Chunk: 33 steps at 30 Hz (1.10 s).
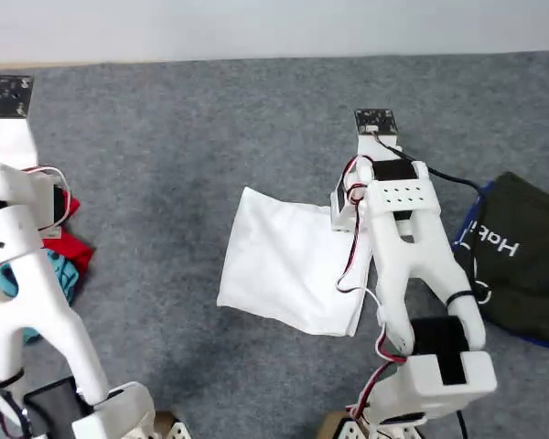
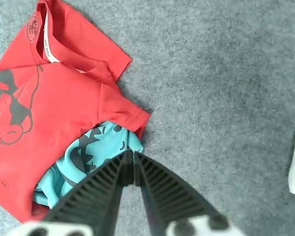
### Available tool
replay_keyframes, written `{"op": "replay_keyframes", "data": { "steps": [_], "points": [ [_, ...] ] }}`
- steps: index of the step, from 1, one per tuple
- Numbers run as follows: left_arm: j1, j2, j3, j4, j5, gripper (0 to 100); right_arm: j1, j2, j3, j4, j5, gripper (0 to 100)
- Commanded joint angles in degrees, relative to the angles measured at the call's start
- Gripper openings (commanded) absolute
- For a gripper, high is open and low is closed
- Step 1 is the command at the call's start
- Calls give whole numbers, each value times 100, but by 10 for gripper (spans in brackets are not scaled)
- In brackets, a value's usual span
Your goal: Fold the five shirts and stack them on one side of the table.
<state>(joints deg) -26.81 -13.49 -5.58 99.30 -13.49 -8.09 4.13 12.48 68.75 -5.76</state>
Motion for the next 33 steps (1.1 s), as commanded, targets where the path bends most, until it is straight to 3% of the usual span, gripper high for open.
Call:
{"op": "replay_keyframes", "data": {
  "steps": [1,11,16,33],
  "points": [
    [-35,26,-13,114,0,6,66,57,-281,-57,-44,166],
    [-35,273,-13,114,0,6,163,479,-308,-163,-44,154],
    [-26,290,-13,114,0,6,163,514,-598,-189,176,5],
    [-26,290,-13,114,0,6,163,857,-1407,-664,651,10]
  ]
}}
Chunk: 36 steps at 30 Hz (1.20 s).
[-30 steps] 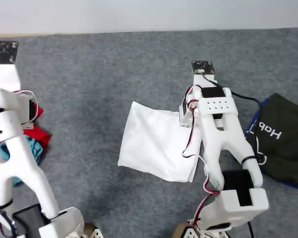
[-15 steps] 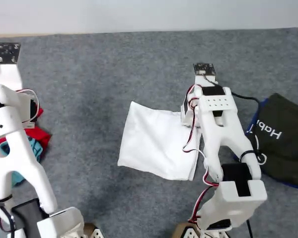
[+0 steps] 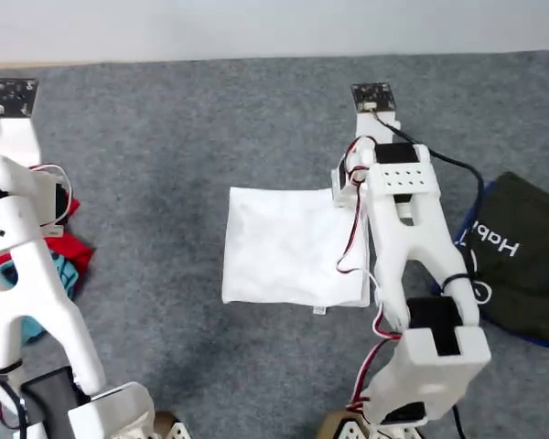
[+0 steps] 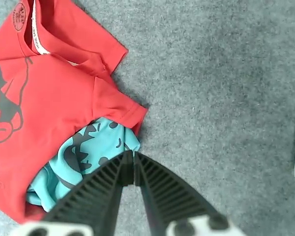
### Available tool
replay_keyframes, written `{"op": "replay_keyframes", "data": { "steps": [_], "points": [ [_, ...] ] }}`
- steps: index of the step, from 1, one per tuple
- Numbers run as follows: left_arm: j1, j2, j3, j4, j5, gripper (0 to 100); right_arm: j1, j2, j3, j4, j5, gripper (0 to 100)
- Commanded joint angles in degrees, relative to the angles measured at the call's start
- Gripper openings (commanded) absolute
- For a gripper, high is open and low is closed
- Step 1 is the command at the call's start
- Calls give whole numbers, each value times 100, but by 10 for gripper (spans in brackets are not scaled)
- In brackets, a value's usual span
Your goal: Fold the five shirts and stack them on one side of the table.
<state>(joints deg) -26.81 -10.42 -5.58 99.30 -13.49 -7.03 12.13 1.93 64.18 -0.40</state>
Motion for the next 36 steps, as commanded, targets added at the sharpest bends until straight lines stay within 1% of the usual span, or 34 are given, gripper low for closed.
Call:
{"op": "replay_keyframes", "data": {
  "steps": [1,5,10,12,15,19,21,24,25,27,29,32,36],
  "points": [
    [-26,-18,-13,114,0,6,75,154,-352,-251,114,10],
    [-26,-18,-13,114,0,6,101,426,-360,-277,123,28],
    [-26,-18,-13,114,0,6,66,189,-730,57,70,189],
    [-26,-18,-13,114,0,6,22,22,-1002,295,70,216],
    [-26,-18,-13,114,0,6,-136,-277,-1292,690,97,216],
    [-35,-18,-13,114,0,6,-374,-549,-1310,1218,114,210],
    [-35,-18,-13,114,0,6,-444,-505,-1301,1446,114,162],
    [-35,-18,-13,114,0,6,-426,-242,-1301,1481,114,23],
    [-35,-18,-13,114,0,6,-391,-110,-1310,1402,158,2],
    [-35,-18,-13,114,0,6,-277,180,-1310,1253,264,24],
    [-35,-18,-13,114,0,6,-180,505,-1319,884,281,8],
    [-35,-18,-13,114,0,6,-57,1086,-1327,303,299,10],
    [-35,-44,-13,114,0,6,-31,1745,-1336,-286,598,10]
  ]
}}
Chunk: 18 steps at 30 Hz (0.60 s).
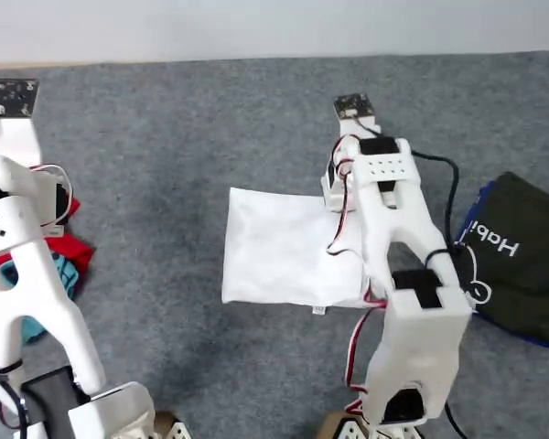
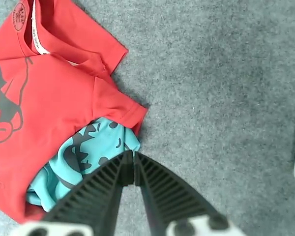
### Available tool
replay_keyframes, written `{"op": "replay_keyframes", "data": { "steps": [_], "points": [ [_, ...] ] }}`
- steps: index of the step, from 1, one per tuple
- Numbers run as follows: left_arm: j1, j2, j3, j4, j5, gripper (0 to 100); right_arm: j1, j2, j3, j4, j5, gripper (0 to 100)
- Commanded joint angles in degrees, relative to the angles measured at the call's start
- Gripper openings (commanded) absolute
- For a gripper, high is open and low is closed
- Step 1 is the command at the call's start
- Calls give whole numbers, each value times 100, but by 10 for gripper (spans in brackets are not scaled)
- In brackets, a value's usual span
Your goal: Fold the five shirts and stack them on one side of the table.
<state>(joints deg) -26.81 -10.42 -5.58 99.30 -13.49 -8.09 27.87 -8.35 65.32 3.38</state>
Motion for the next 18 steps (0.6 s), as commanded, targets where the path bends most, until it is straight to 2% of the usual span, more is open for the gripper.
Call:
{"op": "replay_keyframes", "data": {
  "steps": [1,4,10,15,18],
  "points": [
    [-35,-53,-13,114,0,6,75,268,-343,-488,255,10],
    [-35,-53,-13,114,0,6,57,259,-738,-180,255,10],
    [-44,-62,-13,114,0,6,-233,-347,-1820,1402,237,10],
    [-44,-62,-13,114,0,6,-418,-690,-1899,2202,229,16],
    [-44,-62,-13,114,0,6,-453,-681,-1899,2607,-18,73]
  ]
}}
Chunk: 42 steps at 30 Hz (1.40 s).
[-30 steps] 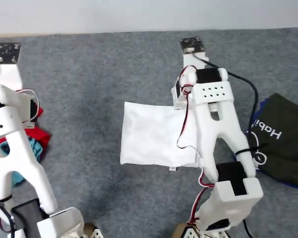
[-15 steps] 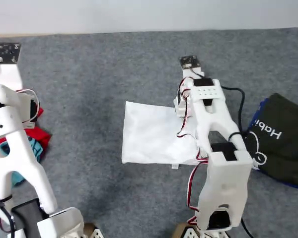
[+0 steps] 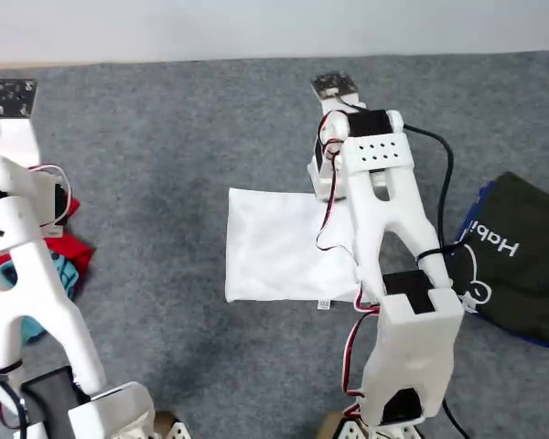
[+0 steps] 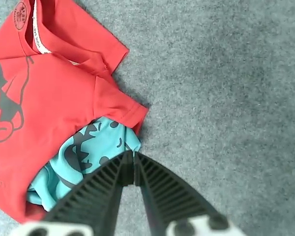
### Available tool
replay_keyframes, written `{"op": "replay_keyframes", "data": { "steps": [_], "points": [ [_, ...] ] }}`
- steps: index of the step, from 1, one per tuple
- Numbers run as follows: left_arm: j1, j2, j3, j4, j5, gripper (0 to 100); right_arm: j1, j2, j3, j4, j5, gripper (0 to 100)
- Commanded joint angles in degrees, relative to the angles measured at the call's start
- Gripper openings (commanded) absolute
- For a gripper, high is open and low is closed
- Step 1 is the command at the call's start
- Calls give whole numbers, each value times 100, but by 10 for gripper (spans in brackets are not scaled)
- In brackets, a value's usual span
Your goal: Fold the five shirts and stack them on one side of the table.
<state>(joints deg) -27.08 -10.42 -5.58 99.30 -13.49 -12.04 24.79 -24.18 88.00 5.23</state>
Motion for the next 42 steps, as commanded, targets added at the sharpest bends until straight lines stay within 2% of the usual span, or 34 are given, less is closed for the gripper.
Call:
{"op": "replay_keyframes", "data": {
  "steps": [1,4,7,15,20,24,28,36,42],
  "points": [
    [-18,-62,-13,114,0,6,-57,-347,-316,453,-475,117],
    [-18,-44,-13,114,0,6,-48,-84,-316,637,-1380,273],
    [-18,-35,-13,114,0,6,-66,347,-316,629,-1829,362],
    [-18,-35,-13,114,0,6,-119,1323,-343,163,-1916,367],
    [-9,-18,-13,114,0,6,-409,1763,-343,-92,-1881,302],
    [-9,-18,-13,114,0,6,-593,1974,-343,-171,-1820,147],
    [-9,-18,-13,114,0,6,-576,2044,-343,-242,-879,2],
    [-9,-18,-13,114,0,6,-40,1112,-352,198,-686,10],
    [-18,-18,-13,114,0,6,576,347,-352,-259,826,11]
  ]
}}
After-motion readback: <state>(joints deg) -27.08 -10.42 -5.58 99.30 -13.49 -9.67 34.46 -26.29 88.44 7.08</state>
